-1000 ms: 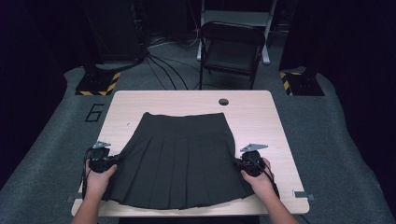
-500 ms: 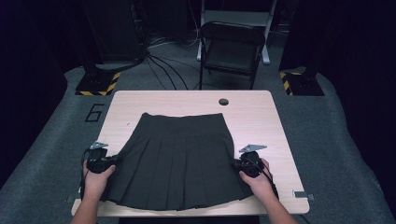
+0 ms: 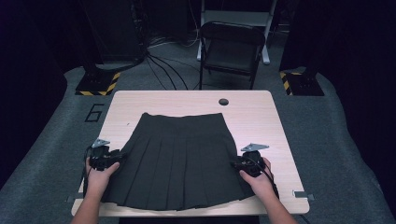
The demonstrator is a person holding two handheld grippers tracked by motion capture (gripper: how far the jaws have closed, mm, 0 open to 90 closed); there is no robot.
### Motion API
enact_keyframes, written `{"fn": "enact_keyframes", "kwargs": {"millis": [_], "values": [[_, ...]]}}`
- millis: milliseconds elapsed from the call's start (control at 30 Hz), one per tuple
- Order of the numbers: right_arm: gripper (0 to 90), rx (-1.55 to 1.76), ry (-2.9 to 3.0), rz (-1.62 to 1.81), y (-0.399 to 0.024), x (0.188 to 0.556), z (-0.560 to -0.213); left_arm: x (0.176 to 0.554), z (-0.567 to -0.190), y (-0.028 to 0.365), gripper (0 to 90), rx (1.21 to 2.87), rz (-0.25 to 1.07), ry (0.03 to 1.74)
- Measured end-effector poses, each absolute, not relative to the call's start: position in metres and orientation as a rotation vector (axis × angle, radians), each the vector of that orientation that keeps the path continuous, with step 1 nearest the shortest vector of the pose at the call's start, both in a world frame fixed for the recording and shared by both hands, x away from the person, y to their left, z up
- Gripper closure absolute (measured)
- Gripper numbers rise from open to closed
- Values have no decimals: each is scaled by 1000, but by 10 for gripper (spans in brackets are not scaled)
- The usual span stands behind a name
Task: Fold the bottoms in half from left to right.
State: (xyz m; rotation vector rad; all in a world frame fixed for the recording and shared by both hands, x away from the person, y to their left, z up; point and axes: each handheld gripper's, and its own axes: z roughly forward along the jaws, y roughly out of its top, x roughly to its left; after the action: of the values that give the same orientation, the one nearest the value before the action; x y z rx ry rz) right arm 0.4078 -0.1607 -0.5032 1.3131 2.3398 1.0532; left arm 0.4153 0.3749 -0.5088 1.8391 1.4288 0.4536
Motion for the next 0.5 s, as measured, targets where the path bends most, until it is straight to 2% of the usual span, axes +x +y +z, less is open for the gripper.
{"fn": "enact_keyframes", "kwargs": {"millis": [133,500], "values": [[563,1309,2328,1052,-162,408,-503,420,-513,369,464,1856,494,1407],[520,1316,2284,1077,-163,404,-500,431,-521,357,429,1898,498,1402]]}}
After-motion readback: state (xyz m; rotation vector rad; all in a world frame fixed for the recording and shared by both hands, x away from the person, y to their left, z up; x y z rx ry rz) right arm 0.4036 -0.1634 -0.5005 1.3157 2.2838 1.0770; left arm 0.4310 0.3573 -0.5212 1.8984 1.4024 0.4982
